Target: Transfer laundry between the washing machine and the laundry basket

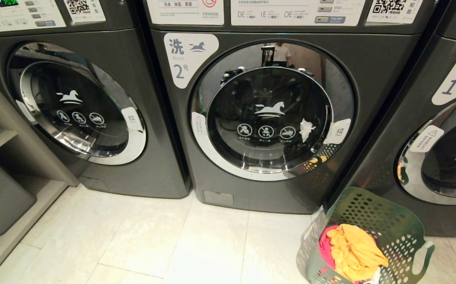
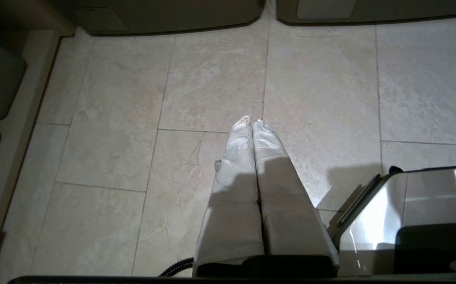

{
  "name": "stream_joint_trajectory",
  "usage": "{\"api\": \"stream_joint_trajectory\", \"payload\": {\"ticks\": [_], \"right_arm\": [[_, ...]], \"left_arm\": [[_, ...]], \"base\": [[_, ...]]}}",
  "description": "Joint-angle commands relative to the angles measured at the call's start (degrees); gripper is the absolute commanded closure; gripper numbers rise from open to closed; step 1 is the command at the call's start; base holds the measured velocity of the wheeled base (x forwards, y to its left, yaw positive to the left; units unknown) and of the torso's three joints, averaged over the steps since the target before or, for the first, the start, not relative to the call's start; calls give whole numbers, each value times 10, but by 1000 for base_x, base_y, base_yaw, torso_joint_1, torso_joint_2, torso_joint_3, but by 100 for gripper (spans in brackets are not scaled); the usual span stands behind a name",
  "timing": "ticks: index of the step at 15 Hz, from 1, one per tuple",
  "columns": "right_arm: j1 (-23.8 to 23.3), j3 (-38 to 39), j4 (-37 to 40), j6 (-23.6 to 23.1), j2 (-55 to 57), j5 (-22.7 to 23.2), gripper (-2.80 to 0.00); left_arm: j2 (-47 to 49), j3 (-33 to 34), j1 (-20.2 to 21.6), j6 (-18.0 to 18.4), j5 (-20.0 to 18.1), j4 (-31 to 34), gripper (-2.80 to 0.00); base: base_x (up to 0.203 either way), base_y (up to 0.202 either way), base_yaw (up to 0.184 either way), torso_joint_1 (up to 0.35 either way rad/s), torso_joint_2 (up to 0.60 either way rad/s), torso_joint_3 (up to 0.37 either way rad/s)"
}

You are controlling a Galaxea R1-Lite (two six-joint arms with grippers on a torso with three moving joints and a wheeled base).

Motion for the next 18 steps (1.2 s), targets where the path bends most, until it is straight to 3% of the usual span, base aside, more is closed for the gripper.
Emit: {"api": "stream_joint_trajectory", "payload": {"ticks": [1,3,6,9,12,18], "right_arm": [[23,0,-2,-2,-13,2,0],[48,1,-2,-8,-54,4,0],[44,4,-8,-11,-149,2,0],[41,37,-120,28,-161,-18,0],[41,42,-103,-19,-160,-8,0],[40,32,-77,-36,-160,16,0]], "left_arm": [[0,1,-57,-2,4,1,0],[-33,4,-66,-15,15,-2,0],[-93,5,-79,-42,42,-7,0],[-163,10,-83,-49,46,-21,0],[-163,31,-84,-57,47,-46,0],[-163,31,-84,-55,46,-48,0]], "base": [[0,0,0,0,0,0],[0,0,0,0,0,0],[0,0,0,0,0,0],[0,0,0,0,0,0],[0,0,0,0,0,0],[0,0,0,0,0,0]]}}
